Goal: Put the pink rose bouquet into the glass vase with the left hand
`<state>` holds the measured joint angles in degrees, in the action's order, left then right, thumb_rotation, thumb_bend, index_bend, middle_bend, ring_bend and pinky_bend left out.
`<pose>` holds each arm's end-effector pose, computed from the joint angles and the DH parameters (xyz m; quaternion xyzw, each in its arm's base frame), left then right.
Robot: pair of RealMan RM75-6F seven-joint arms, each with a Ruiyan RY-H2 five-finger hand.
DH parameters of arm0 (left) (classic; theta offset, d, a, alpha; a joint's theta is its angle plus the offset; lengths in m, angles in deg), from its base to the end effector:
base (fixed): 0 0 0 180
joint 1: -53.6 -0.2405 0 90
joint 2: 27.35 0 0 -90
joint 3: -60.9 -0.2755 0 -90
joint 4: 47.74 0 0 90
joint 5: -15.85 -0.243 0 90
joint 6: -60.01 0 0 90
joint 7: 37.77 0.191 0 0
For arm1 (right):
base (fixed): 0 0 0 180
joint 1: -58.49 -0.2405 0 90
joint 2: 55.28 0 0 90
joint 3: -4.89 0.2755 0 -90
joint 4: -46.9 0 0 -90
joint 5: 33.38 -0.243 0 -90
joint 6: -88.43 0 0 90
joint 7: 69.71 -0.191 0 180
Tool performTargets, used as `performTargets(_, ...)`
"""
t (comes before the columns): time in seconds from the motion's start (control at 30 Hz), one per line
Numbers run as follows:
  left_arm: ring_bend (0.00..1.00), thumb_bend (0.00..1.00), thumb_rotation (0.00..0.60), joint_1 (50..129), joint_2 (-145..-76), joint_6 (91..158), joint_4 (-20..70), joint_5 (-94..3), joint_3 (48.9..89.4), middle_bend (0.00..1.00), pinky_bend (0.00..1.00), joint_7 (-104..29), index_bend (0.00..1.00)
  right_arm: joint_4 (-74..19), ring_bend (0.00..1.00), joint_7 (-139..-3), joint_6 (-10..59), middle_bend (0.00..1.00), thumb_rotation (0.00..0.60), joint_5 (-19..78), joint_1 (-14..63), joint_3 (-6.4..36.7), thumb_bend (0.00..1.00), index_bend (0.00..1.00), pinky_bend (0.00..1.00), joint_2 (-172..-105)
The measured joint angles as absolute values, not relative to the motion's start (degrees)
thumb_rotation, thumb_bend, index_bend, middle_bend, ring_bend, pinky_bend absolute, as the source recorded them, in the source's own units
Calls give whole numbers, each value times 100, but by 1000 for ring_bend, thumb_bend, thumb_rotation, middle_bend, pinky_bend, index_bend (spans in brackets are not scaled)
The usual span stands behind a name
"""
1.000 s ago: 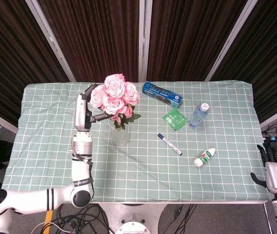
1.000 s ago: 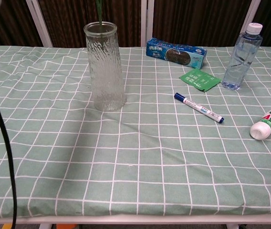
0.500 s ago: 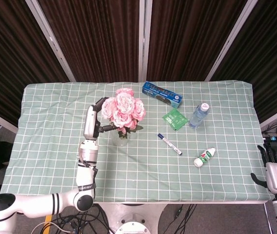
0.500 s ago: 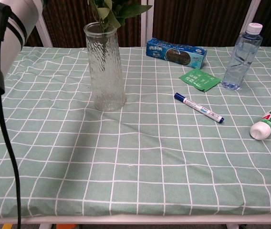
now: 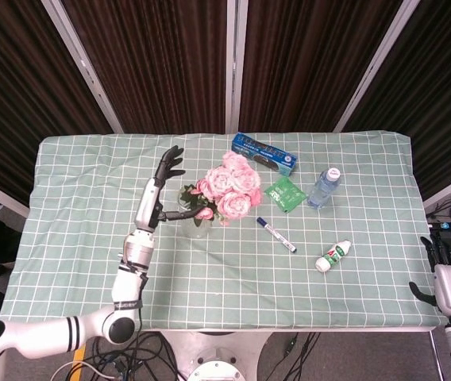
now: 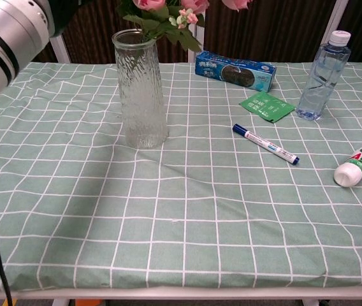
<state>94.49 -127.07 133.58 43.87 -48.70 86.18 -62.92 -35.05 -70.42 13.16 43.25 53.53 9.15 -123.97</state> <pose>-0.0507 0.4107 -0.0149 -0.3490 -0.6010 -0.6982 0.1720 -0.4128 -0.2368 0.1206 0.5723 -0.4423 0.2978 0.6230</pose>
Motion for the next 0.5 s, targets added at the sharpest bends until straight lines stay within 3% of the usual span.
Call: performTargets(0.5,82,43,600,8828,-12537,13912,4312,-4931,8896,58,206,-6691,0,-3564,0,-6983,1321,0,600,4337,5337,913,171,0,0,-12393)
